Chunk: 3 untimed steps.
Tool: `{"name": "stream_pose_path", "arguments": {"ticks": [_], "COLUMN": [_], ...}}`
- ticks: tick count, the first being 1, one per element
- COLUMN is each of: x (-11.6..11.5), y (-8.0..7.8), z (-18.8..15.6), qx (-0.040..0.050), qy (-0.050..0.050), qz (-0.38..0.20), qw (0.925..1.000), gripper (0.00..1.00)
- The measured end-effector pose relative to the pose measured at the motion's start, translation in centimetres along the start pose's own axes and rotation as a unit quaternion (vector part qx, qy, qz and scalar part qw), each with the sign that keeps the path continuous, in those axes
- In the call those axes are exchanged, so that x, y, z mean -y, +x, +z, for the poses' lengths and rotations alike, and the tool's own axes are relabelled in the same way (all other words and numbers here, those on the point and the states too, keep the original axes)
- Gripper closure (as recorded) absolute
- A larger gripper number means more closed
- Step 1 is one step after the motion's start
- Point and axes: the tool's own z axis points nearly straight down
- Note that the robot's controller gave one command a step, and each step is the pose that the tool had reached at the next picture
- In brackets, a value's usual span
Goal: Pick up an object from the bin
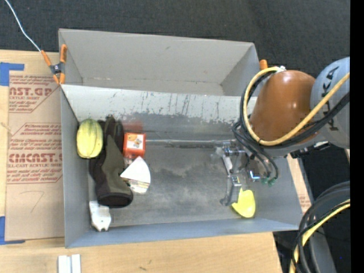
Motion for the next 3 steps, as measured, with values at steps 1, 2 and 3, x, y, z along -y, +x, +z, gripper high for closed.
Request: {"name": "stream_pose_path", "arguments": {"ticks": [1,2,3], "x": [0.0,8.0,9.5], "y": [0.0,-4.3,-0.7], "z": [0.0,0.1,7.8], "qx": [0.0,0.0014,0.0015], "qy": [0.0,0.0,0.0], "qz": [0.0,-0.016,-0.054], "qw": [1.0,0.9999,0.9985], "gripper": [0.0,0.0,0.0]}}
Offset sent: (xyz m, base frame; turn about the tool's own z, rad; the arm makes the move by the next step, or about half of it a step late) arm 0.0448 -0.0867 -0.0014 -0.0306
